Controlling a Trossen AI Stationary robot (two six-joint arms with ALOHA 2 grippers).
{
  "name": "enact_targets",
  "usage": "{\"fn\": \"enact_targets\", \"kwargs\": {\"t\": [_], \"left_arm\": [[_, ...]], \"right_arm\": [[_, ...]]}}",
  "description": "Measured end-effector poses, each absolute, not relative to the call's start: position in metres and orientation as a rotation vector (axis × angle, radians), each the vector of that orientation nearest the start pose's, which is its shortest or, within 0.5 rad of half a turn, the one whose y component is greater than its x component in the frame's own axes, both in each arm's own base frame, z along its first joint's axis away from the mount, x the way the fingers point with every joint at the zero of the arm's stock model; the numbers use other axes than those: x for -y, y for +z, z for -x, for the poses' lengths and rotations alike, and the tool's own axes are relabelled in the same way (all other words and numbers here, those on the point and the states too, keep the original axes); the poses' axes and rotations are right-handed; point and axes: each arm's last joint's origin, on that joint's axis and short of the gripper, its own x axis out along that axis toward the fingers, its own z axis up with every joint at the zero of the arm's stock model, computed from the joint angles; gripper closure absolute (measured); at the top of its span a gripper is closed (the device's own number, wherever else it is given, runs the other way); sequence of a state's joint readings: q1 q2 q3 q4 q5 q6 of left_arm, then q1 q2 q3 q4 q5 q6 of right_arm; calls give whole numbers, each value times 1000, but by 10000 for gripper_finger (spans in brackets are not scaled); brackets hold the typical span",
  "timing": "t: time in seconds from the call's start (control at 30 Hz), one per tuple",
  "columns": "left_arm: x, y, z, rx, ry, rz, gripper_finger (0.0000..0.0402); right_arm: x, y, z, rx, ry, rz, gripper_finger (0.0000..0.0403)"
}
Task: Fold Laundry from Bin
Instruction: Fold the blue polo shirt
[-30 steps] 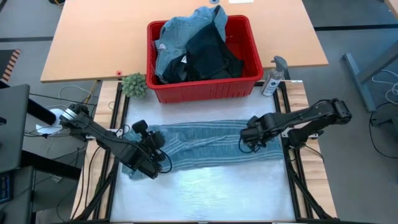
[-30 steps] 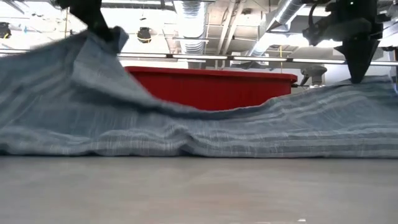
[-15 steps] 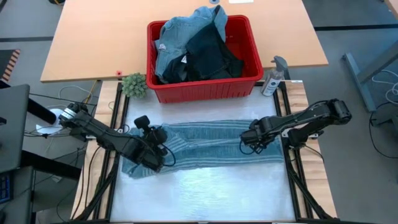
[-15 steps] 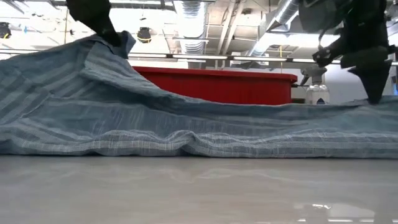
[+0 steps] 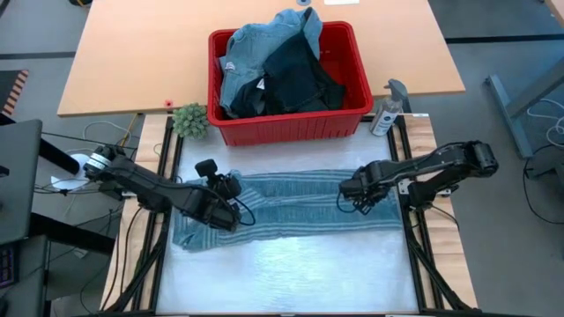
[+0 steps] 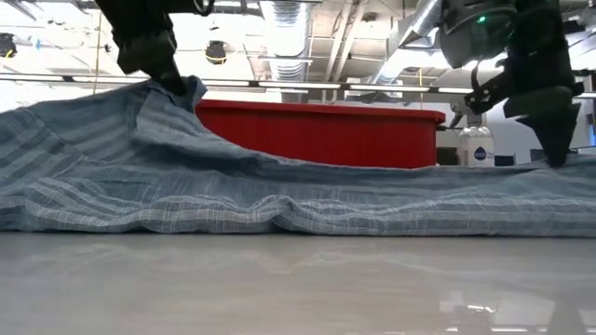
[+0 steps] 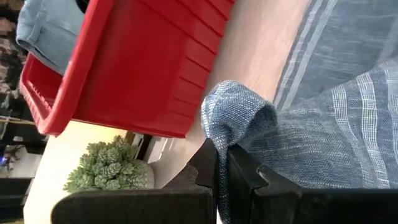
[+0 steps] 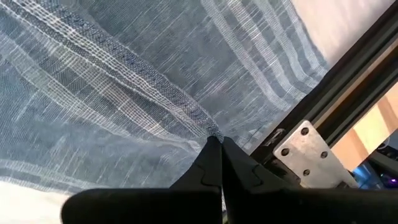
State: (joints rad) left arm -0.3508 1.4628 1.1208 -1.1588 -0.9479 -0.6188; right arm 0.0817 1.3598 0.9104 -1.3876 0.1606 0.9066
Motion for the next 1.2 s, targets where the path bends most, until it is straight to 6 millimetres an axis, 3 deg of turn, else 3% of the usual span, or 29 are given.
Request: {"fn": "enact_targets", "kwargs": {"t": [0.2, 0.5, 0.63, 0.83, 1.2], "left_arm": [[60, 243, -247, -983, 743, -395, 401], [53, 244, -250, -933, 819, -454, 397], [47, 242, -252, -990, 777, -401, 370], [46, 244, -256, -986, 745, -464, 316], [34, 243, -260, -1030, 735, -416, 235]], "right_arm": [[-9, 215, -191, -1592, -801, -383, 357], [-10, 215, -191, -1609, -779, -399, 301], [-6, 215, -191, -1608, -796, -415, 262], [-8, 217, -197, -1517, -747, -441, 221], [-15, 229, -210, -1286, -626, -494, 212]]}}
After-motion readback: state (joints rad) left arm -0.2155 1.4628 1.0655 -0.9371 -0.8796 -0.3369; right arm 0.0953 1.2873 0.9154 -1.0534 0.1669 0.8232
